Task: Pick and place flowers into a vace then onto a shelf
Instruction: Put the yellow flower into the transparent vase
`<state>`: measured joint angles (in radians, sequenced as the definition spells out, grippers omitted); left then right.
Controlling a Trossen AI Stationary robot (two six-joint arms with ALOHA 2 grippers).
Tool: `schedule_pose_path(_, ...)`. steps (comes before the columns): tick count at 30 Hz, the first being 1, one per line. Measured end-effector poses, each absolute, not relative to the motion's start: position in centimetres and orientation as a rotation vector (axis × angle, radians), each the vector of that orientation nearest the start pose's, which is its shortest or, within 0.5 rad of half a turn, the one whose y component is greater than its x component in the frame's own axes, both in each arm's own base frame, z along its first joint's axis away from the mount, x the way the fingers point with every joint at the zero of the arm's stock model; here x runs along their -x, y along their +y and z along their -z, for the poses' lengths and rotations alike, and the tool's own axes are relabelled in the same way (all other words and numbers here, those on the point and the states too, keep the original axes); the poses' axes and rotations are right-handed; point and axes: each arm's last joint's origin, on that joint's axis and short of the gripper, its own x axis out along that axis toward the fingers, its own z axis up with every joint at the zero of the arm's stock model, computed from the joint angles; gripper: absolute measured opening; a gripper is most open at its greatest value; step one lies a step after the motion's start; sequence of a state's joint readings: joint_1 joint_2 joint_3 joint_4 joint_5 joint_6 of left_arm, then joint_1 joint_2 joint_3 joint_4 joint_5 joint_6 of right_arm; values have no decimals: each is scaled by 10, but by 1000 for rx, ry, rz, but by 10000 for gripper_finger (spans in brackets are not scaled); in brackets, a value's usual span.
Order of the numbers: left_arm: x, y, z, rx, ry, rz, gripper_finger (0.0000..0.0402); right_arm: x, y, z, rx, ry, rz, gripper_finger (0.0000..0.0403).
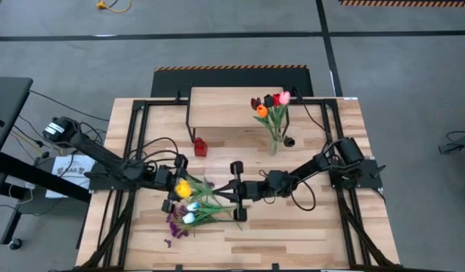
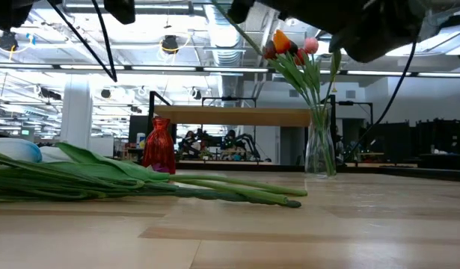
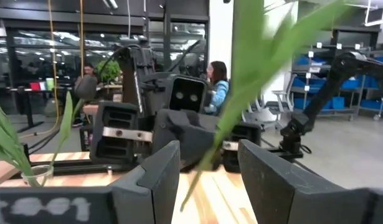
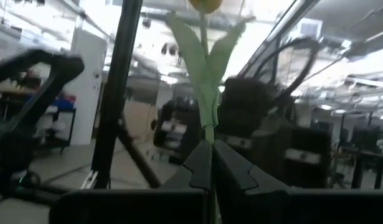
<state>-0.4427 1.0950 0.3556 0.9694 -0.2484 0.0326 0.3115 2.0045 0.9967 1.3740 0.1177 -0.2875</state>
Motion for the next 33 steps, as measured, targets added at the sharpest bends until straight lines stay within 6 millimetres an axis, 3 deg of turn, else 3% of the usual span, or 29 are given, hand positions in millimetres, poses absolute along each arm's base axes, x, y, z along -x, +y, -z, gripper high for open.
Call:
schedule_pose_path(12, -211, -90, -247, 33, -238, 264, 152, -392, 120, -205, 212, -342, -119, 0)
schedule_pose_path(23, -212, -90, -248, 3, -247, 253, 146, -392, 119, -204, 213, -330, -119, 0)
schedule_pose_path(27, -212, -90, -249, -19, -260, 248, 112, -392, 119, -204, 213, -327, -119, 0)
schedule_pose_path(33, -211, -90, -250, -54, -272, 241, 17, -392, 119, -204, 213, -326, -119, 0)
